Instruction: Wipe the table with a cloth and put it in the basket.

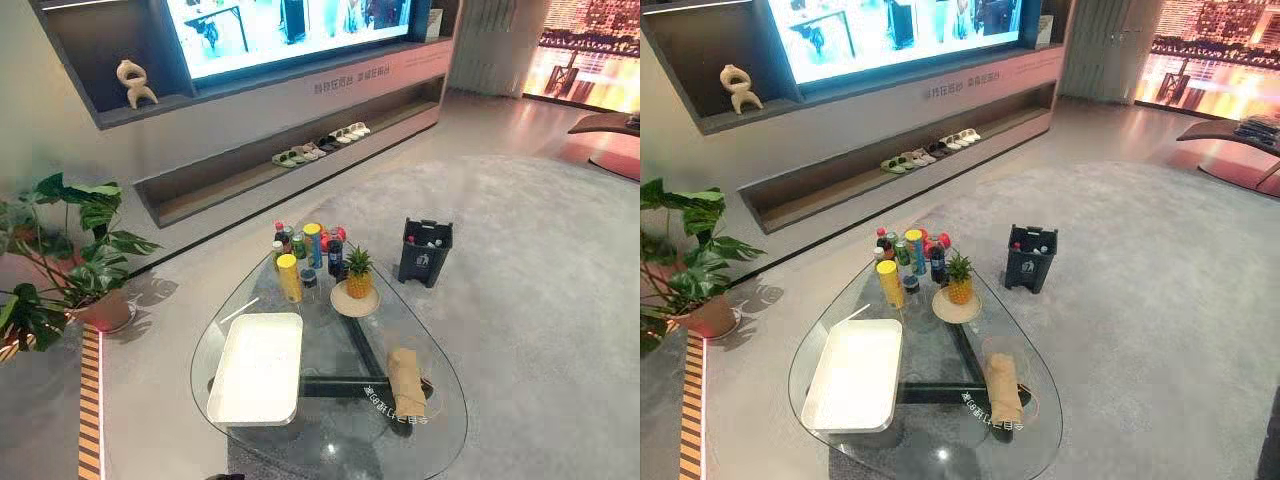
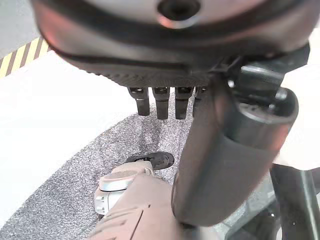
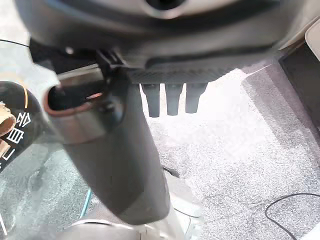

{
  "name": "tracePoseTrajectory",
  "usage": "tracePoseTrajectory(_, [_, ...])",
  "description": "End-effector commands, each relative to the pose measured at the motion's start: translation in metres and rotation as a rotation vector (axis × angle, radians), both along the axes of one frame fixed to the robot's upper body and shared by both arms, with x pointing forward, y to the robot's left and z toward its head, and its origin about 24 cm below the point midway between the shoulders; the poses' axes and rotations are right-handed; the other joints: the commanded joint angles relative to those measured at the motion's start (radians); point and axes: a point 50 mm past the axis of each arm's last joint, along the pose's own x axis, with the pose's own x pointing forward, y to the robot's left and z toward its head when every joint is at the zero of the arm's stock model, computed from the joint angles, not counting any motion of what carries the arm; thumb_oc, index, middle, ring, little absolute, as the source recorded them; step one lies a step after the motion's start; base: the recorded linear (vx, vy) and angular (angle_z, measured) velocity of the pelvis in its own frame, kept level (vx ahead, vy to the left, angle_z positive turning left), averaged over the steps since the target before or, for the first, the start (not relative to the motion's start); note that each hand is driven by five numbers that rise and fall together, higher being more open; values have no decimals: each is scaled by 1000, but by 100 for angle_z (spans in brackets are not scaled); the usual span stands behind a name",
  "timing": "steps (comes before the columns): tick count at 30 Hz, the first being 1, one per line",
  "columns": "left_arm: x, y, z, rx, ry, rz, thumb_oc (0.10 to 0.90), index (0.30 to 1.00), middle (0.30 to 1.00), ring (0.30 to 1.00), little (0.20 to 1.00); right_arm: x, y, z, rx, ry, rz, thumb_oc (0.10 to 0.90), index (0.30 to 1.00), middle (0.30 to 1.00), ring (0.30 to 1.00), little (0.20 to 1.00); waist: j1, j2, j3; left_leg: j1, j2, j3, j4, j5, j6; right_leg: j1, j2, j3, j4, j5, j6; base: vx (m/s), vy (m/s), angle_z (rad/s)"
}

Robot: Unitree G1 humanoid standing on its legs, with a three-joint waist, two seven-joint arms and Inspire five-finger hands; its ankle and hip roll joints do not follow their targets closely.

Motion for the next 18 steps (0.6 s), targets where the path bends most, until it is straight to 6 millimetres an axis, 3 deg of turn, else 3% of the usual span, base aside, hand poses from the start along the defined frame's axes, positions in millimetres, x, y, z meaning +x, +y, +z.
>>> tracePoseTrajectory(1, [27,2,6,9,-32,-47,800,900,900,900,900,16,-12,7,-37,9,15,800,900,900,900,900,22,-21,57,76,7,77,6,-95,-20,8,-59,-37,41,-14,51,-144,-75,-27])
tracePoseTrajectory(18, [27,5,6,12,-47,-30,800,900,900,900,900,18,-9,7,-26,9,6,800,900,900,900,900,28,-33,62,60,14,74,6,-88,-23,1,-53,-39,28,-5,47,1,-2,0])
